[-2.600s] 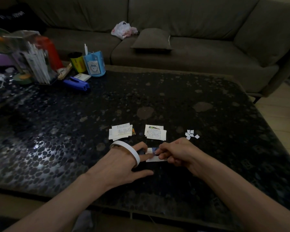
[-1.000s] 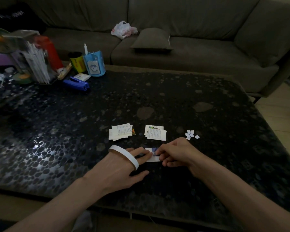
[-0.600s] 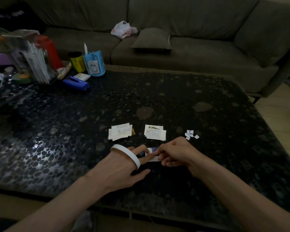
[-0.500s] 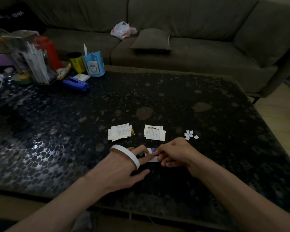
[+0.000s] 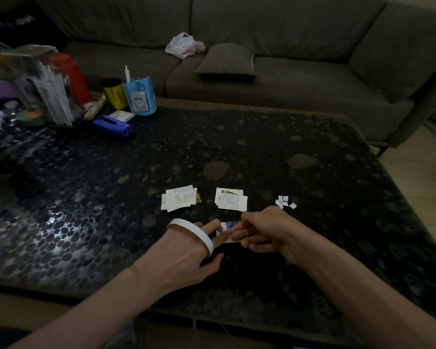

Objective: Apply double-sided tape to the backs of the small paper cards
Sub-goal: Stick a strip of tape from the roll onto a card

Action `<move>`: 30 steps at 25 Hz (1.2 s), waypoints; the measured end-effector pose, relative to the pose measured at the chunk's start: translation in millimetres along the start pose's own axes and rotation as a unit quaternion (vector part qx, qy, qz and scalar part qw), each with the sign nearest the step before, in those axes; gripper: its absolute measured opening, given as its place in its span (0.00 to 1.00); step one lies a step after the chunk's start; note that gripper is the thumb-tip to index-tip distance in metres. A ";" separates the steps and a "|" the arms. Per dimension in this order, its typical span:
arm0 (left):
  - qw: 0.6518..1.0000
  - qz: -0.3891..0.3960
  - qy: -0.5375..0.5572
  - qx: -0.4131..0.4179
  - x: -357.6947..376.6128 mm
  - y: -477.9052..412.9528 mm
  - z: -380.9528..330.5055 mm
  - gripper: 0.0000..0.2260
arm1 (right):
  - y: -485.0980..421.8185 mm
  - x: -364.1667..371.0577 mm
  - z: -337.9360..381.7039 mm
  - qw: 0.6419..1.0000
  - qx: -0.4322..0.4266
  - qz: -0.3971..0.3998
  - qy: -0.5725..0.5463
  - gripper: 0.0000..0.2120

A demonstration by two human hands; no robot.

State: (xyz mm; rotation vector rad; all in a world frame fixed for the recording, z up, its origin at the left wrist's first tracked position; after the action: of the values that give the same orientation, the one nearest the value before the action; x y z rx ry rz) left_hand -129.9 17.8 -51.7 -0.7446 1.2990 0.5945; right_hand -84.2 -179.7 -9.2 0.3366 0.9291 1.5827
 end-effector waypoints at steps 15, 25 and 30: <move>0.999 0.007 0.037 -0.015 -0.7 0.0 1.9 0.26 | -5.0 -16.1 -22.5 0.952 -0.240 -0.087 0.168 0.12; 0.999 0.018 0.024 -0.019 -0.6 -1.7 -2.0 0.26 | -21.3 5.4 -25.4 0.921 -0.255 -0.167 0.241 0.11; 0.998 0.015 0.048 -0.021 -2.2 0.7 -1.7 0.25 | -23.2 5.4 -26.2 0.920 -0.253 -0.171 0.245 0.11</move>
State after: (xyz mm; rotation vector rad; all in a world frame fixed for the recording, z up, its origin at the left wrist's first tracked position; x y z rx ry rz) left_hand -132.0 16.9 -49.8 -0.7975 1.3922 0.6189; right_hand -87.1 -185.1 -44.1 -0.5850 0.8477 1.5323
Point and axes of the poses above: each hand's wrist, its own y-axis away from the middle knuckle, its own x-axis out of the palm, z = x × y, the point moved 1 cm from there along -y, towards the middle knuckle, and after that the axes turned 1 degree about z, right-handed, at the moved point
